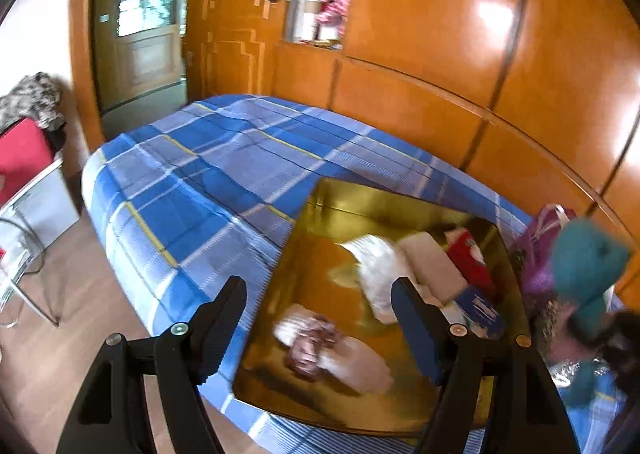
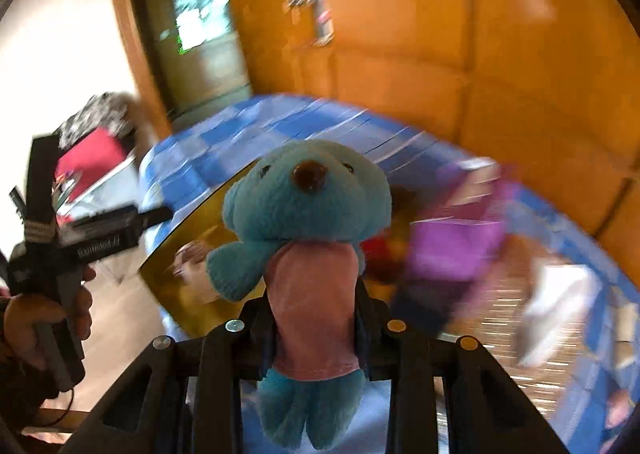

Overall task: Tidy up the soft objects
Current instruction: 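Carry the blue teddy bear into the gold tray and open the right tool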

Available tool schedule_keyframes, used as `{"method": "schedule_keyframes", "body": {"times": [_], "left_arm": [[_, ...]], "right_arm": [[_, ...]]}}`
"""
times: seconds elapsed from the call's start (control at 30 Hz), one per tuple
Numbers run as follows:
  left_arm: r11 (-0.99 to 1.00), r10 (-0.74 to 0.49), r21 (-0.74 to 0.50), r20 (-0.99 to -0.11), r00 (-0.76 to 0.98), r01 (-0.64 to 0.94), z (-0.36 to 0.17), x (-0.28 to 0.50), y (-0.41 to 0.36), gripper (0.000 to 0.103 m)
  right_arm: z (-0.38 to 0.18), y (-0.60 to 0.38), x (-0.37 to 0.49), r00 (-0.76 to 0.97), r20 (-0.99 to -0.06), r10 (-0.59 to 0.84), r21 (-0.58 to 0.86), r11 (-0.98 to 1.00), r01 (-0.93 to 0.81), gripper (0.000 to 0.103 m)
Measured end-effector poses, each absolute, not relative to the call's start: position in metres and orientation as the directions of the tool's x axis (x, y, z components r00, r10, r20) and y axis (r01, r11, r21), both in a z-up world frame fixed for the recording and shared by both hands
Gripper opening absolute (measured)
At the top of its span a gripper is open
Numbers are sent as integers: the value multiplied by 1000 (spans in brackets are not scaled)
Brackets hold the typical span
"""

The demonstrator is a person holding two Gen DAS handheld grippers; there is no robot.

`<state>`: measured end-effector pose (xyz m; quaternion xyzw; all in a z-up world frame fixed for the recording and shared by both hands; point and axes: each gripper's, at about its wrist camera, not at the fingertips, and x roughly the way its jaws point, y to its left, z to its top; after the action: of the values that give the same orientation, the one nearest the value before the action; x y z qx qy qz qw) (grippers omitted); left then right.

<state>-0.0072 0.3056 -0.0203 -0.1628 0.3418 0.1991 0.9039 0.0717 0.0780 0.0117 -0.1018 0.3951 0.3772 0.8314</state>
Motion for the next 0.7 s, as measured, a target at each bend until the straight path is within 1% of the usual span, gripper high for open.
{"method": "schedule_keyframes", "body": {"times": [0.17, 0.23, 0.27, 0.33, 0.37, 0.43, 0.5, 0.7], "left_arm": [[852, 273, -167, -667, 693, -496, -17, -16, 321, 78], [853, 278, -161, -666, 692, -497, -17, -17, 322, 78], [855, 277, -158, -666, 692, -495, -18, -17, 323, 78], [856, 277, -153, -671, 688, -493, -20, -16, 321, 78], [859, 273, -152, -672, 688, -489, -21, -15, 320, 78], [864, 272, -146, -670, 690, -482, -21, -15, 317, 78], [869, 267, -145, -668, 694, -473, -21, -15, 313, 80], [882, 259, -139, -654, 711, -450, -15, -15, 303, 81]], "right_arm": [[-29, 129, 77, 256, -771, 583, 250, 647, -720, 34], [-43, 144, 80, 226, -779, 585, 274, 641, -717, 41], [-50, 148, 82, 220, -788, 575, 274, 647, -711, 42], [-63, 150, 83, 204, -799, 566, 296, 665, -685, 48], [-64, 145, 86, 200, -800, 566, 305, 670, -677, 49], [-64, 135, 86, 196, -797, 571, 316, 672, -670, 57], [-57, 130, 84, 209, -786, 582, 319, 670, -670, 61], [-40, 120, 75, 297, -758, 581, 271, 694, -667, 61]]}}
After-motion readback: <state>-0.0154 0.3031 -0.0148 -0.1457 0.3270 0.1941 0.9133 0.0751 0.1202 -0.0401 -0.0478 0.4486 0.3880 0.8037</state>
